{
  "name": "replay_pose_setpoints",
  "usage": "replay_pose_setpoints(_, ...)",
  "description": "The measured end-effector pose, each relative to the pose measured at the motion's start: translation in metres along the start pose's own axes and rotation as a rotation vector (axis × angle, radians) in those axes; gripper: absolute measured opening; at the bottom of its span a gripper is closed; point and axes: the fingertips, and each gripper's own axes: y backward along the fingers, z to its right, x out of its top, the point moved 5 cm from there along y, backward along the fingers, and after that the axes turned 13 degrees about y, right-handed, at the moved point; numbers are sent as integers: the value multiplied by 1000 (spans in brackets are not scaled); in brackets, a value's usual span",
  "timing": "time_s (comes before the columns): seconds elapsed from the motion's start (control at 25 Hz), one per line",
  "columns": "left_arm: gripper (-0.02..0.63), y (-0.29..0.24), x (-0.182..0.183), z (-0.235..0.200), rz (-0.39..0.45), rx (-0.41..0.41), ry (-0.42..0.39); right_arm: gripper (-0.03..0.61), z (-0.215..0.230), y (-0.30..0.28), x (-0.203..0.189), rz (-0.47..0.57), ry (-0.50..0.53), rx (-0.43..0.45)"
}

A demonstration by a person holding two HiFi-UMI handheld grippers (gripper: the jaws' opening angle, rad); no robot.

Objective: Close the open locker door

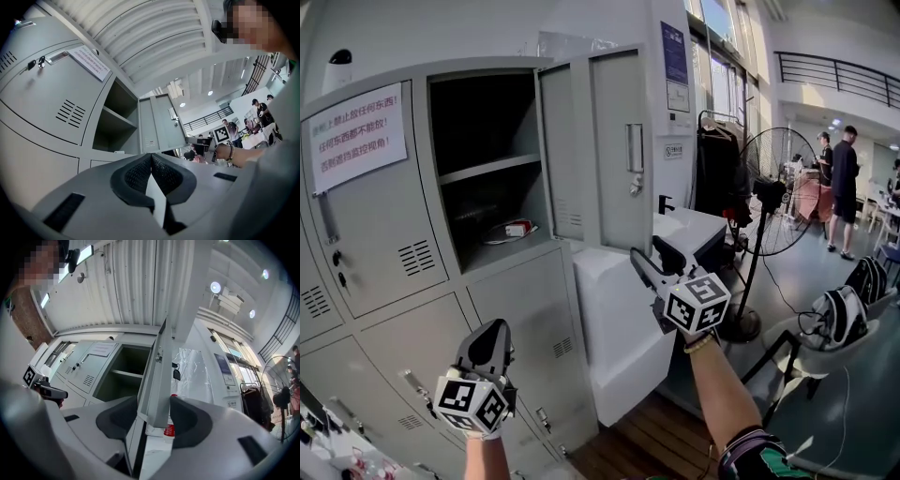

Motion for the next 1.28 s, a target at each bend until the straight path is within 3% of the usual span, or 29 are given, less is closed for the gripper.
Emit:
replay_pose_setpoints(0.16, 21, 1, -9, -3, -13, 1, -2, 91, 5, 3, -1, 16, -4, -36)
replay_pose_setpoints(0.76, 21, 26, 0, -20, -33, 24, -6, 91, -33, 9, 16, 78, -21, -38)
replay_pose_setpoints(1.28, 21, 71, 26, -54, -52, 40, -1, 95, -107, 4, 45, 78, 70, -50)
